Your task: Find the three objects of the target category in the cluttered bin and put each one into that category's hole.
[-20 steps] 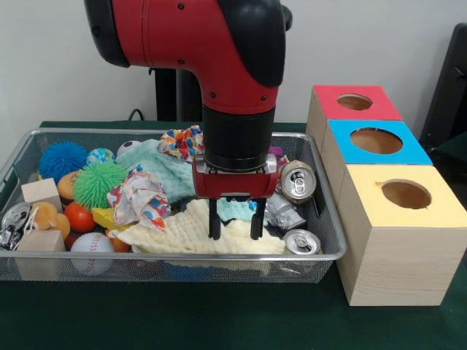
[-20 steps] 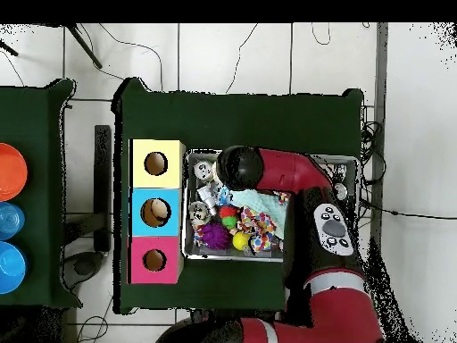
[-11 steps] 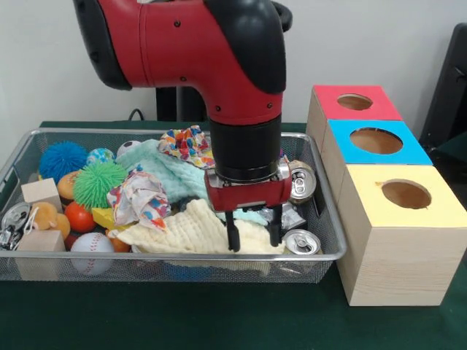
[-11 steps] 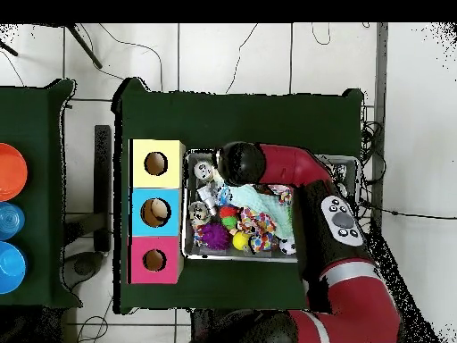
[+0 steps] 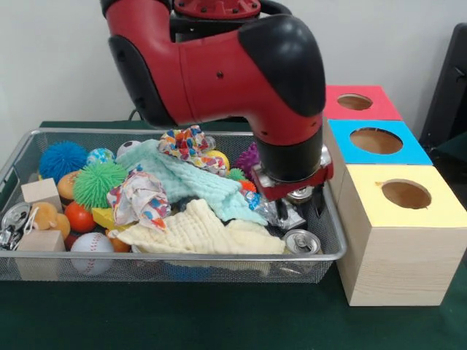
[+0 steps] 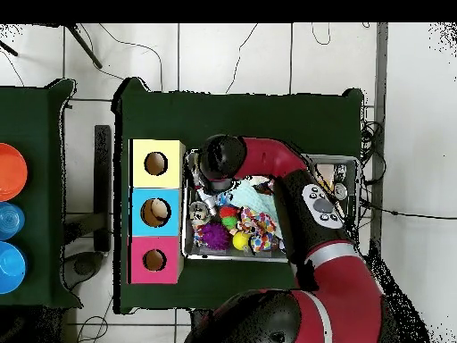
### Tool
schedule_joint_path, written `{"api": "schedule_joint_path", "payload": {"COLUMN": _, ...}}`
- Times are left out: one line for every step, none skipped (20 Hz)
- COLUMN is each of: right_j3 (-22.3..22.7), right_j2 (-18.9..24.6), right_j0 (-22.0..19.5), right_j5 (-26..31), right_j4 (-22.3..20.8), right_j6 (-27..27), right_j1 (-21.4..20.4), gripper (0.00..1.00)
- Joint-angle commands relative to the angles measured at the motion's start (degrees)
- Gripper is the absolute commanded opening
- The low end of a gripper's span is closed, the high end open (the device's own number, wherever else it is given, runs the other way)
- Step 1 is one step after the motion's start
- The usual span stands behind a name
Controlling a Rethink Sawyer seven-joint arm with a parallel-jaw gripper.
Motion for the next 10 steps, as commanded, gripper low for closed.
{"api": "schedule_joint_path", "payload": {"right_j3": -5.1, "right_j2": 6.4, "right_j0": 0.9, "right_j5": 15.6, "right_j4": -0.2, "right_j6": -14.4, "right_j1": 3.4, "gripper": 1.00}}
{"api": "schedule_joint_path", "payload": {"right_j3": -5.3, "right_j2": 6.9, "right_j0": 0.6, "right_j5": 16.3, "right_j4": -0.3, "right_j6": -14.8, "right_j1": 3.6, "gripper": 1.00}}
{"api": "schedule_joint_path", "payload": {"right_j3": -4.5, "right_j2": 7.1, "right_j0": 0.1, "right_j5": 16.0, "right_j4": -0.6, "right_j6": -14.6, "right_j1": 3.5, "gripper": 1.00}}
{"api": "schedule_joint_path", "payload": {"right_j3": -4.1, "right_j2": 7.3, "right_j0": -0.4, "right_j5": 15.2, "right_j4": -1.1, "right_j6": -14.9, "right_j1": 3.8, "gripper": 1.00}}
{"api": "schedule_joint_path", "payload": {"right_j3": -3.7, "right_j2": 7.6, "right_j0": -1.0, "right_j5": 14.5, "right_j4": -1.6, "right_j6": -15.1, "right_j1": 4.1, "gripper": 1.00}}
{"api": "schedule_joint_path", "payload": {"right_j3": -3.3, "right_j2": 7.8, "right_j0": -1.5, "right_j5": 13.8, "right_j4": -2.1, "right_j6": -15.3, "right_j1": 4.4, "gripper": 1.00}}
{"api": "schedule_joint_path", "payload": {"right_j3": -3.3, "right_j2": 8.0, "right_j0": -2.1, "right_j5": 13.3, "right_j4": -2.8, "right_j6": -16.0, "right_j1": 5.0, "gripper": 1.00}}
{"api": "schedule_joint_path", "payload": {"right_j3": -3.7, "right_j2": 8.0, "right_j0": -2.5, "right_j5": 13.1, "right_j4": -3.2, "right_j6": -16.6, "right_j1": 5.5, "gripper": 1.00}}
{"api": "schedule_joint_path", "payload": {"right_j3": -4.1, "right_j2": 8.0, "right_j0": -2.9, "right_j5": 13.0, "right_j4": -3.6, "right_j6": -17.2, "right_j1": 6.1, "gripper": 1.00}}
{"api": "schedule_joint_path", "payload": {"right_j3": -4.0, "right_j2": 8.0, "right_j0": -3.5, "right_j5": 12.5, "right_j4": -4.0, "right_j6": -17.4, "right_j1": 6.2, "gripper": 1.00}}
